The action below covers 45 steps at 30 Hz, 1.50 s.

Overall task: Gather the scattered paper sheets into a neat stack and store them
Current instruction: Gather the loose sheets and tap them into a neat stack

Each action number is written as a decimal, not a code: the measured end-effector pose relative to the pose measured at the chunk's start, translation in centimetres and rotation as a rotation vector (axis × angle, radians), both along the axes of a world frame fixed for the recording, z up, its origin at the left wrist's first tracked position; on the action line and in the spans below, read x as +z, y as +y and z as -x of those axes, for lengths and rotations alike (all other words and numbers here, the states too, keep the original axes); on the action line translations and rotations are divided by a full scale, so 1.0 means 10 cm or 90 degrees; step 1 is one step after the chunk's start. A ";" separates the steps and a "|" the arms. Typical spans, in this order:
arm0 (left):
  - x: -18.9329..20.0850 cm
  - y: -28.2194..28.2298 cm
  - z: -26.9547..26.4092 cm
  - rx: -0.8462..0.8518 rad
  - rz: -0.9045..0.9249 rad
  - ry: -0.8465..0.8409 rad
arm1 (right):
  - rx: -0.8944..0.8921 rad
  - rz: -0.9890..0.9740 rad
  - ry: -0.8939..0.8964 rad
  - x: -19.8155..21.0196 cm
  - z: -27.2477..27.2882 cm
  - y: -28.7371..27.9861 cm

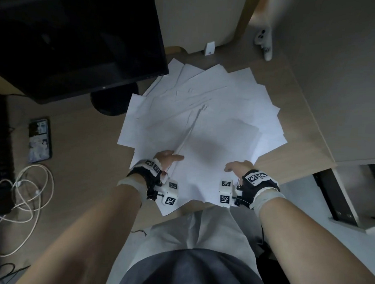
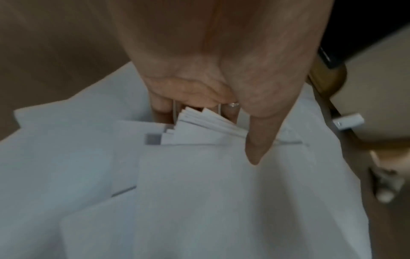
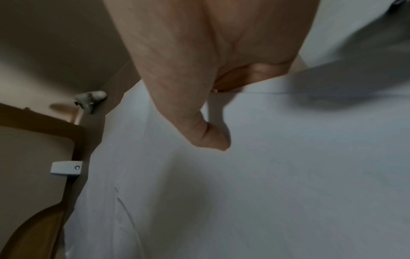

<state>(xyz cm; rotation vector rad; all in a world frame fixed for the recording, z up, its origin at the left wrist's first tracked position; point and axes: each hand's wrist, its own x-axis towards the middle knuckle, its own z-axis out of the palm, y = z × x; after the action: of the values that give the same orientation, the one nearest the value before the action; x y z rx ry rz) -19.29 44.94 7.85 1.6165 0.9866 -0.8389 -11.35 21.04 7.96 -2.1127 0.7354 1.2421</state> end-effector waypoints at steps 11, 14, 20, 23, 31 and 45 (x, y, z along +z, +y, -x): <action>-0.13 -0.34 -0.31 0.010 -0.100 -0.014 | -0.013 -0.021 -0.053 -0.05 -0.42 0.03; -0.13 -0.41 -0.35 0.033 -0.080 0.011 | 0.107 0.033 -0.026 0.08 -0.59 0.05; -0.11 -0.59 -0.35 0.055 -0.142 0.070 | 0.161 -0.108 0.004 -0.02 -0.73 0.06; -0.08 -0.53 -0.38 0.056 -0.172 0.051 | 0.146 -0.094 -0.007 -0.11 -0.73 0.09; -0.13 0.11 -0.66 -0.047 -0.194 -0.026 | 0.116 -0.116 0.108 -0.03 -0.62 0.29; -0.31 0.57 -1.11 -0.423 -0.298 -0.027 | -0.038 -0.002 0.077 -0.23 -0.07 0.77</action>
<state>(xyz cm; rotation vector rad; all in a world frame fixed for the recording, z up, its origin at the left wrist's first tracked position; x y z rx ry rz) -8.20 50.60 4.75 2.4233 0.6342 -1.0496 -10.63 28.70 5.66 -2.0118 0.8429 1.3462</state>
